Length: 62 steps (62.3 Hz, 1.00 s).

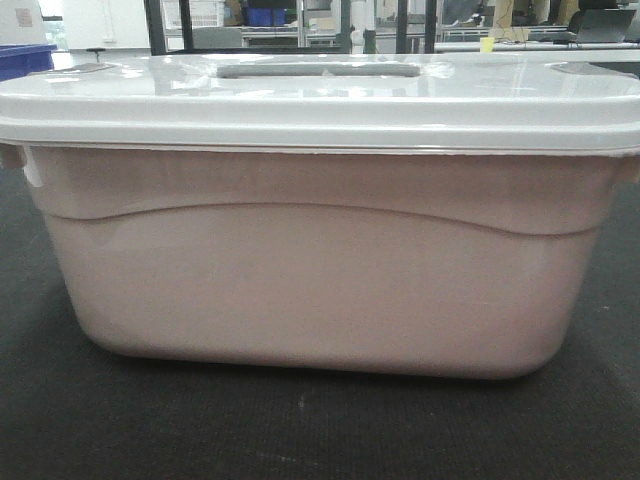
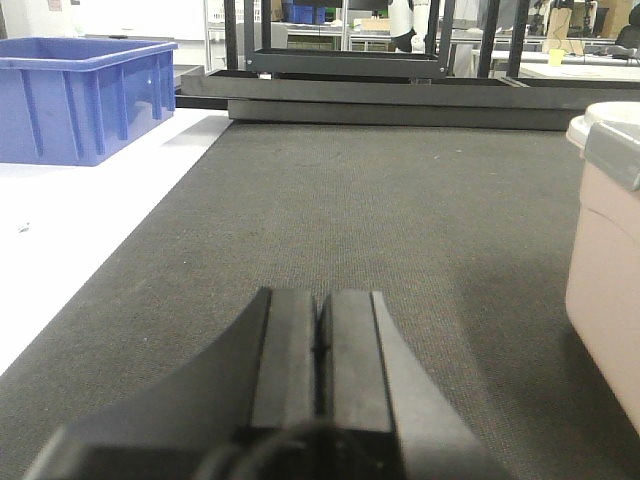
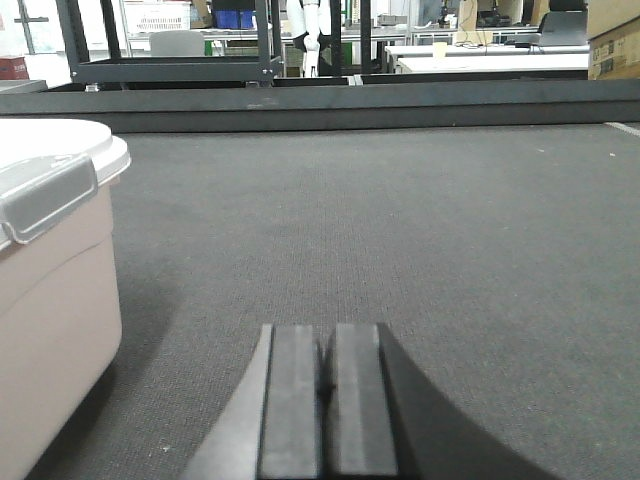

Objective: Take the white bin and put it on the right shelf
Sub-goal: 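Move both grippers to the short ends of the pink bin's white lid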

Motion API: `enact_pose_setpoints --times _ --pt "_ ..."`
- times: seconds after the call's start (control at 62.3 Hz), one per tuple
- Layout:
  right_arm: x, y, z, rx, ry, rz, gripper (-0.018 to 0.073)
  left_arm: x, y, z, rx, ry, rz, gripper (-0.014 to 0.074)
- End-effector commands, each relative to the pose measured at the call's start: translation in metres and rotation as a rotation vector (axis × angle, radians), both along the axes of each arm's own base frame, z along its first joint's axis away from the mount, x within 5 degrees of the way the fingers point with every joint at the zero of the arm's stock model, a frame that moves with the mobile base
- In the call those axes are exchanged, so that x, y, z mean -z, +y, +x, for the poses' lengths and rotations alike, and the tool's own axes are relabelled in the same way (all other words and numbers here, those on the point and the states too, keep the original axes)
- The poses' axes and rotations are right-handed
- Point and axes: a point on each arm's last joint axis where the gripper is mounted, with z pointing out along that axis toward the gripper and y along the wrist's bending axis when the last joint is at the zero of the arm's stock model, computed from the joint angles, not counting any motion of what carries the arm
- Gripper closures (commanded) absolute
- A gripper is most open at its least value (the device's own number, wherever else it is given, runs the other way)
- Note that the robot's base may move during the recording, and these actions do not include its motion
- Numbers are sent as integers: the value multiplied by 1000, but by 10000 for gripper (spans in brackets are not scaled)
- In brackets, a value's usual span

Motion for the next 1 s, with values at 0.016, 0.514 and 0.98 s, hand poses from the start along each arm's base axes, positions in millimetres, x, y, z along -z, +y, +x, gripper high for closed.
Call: enact_pose_setpoints --times 0.016,0.514,0.98 --pt "-10 -1 -2 9 -111 -3 489 -4 2 -1 -16 -81 -12 723" --pt "-10 -1 -2 9 -111 -3 489 -4 2 -1 -17 -83 -12 723" --pt "-12 -1 -2 12 -130 -3 489 -8 5 -2 -29 -127 -198 723"
